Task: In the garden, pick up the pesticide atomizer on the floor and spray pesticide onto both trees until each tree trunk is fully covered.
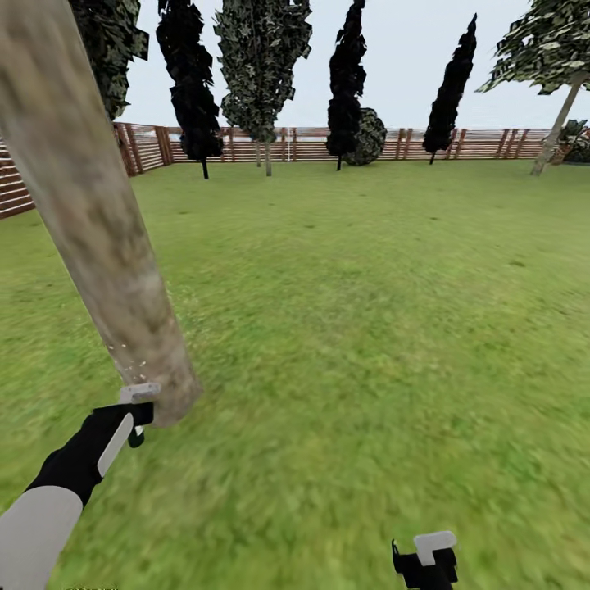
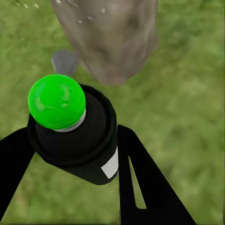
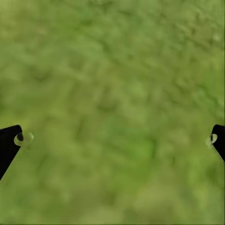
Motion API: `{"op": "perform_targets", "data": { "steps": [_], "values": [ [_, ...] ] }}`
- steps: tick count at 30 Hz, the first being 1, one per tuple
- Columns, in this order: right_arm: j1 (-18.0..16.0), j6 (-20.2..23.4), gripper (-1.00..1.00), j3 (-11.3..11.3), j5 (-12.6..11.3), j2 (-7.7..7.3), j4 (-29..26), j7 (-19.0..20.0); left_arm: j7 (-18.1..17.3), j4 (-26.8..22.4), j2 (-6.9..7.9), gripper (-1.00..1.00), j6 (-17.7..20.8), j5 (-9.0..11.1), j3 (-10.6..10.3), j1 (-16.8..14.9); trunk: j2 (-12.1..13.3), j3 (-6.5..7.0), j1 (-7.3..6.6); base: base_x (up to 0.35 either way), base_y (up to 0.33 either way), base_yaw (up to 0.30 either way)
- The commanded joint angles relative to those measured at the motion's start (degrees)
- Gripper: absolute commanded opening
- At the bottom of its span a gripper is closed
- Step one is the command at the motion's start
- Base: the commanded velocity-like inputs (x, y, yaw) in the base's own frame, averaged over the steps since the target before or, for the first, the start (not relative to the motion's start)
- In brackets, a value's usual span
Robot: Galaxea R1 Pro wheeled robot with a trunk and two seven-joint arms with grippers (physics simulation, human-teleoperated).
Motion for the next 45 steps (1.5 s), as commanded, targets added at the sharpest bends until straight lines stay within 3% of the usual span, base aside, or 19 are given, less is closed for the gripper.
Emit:
{"op": "perform_targets", "data": {
  "steps": [1, 9, 13, 19, 24, 26, 32, 39, 41, 45],
  "values": [
    [0.0, 0.0, 1.00, 0.0, 0.0, 0.00, 0.0, 0.0, 0.0, 0.1, -0.02, -1.00, 0.1, -0.1, 0.0, 0.0, 0.0, 0.00, 0.00, 0.165, -0.253, 0.276],
    [0.0, 0.0, 1.00, 0.0, 0.0, 0.00, 0.0, 0.0, 0.0, 0.4, 0.28, -1.00, 0.2, -0.2, -0.1, 0.1, 0.0, 0.00, 0.00, 0.165, -0.253, 0.276],
    [0.0, 0.0, 1.00, 0.0, 0.0, 0.00, 0.0, 0.0, 2.0, 0.4, 0.04, -1.00, 0.2, -0.2, -0.1, 0.2, 0.0, 0.00, 0.00, 0.146, -0.253, 0.274],
    [0.0, 0.0, 1.00, 0.0, 0.0, 0.00, 0.0, 0.0, 2.2, 0.3, 0.30, -1.00, 0.3, -0.2, -0.2, 1.1, 0.0, 0.00, 0.00, 0.070, -0.265, 0.044],
    [0.0, 0.0, 1.00, 0.0, 0.0, 0.00, 0.0, 0.0, 2.3, 1.0, 0.41, -1.00, 0.1, -4.9, -0.1, 4.1, 0.0, 0.00, 0.00, 0.002, -0.273, 0.162],
    [0.0, 0.0, 1.00, 0.1, 0.0, 0.00, 0.0, 0.0, 2.4, 2.3, 0.03, -1.00, -0.1, -5.8, 0.0, 5.2, 0.0, 0.00, 0.00, 0.022, -0.273, 0.273],
    [0.0, 0.0, 1.00, 0.0, 0.0, 0.01, 0.0, 0.0, 2.6, 6.0, -0.24, -1.00, -2.8, -6.1, 0.1, 5.5, 0.0, 0.00, 0.00, 0.096, -0.273, 0.213],
    [0.0, 0.0, 1.00, 0.0, 0.1, -0.03, 0.1, 0.0, 2.8, 6.5, -0.24, -1.00, -4.8, -6.1, 0.2, 5.5, 0.0, 0.00, 0.00, 0.209, -0.219, 0.008],
    [0.0, 0.0, 1.00, 0.1, 0.1, -0.01, 0.0, 0.0, 5.5, 6.5, -0.39, -1.00, -4.8, -5.9, 0.1, 5.6, 0.0, 0.00, 0.00, 0.282, -0.147, 0.000],
    [0.0, 0.0, 1.00, 0.1, 0.1, 0.00, 0.1, 0.2, 6.3, 6.1, -0.61, -1.00, -4.8, -5.7, 0.1, 5.5, 0.0, 0.00, 0.00, 0.310, -0.095, 0.000]
  ]
}}
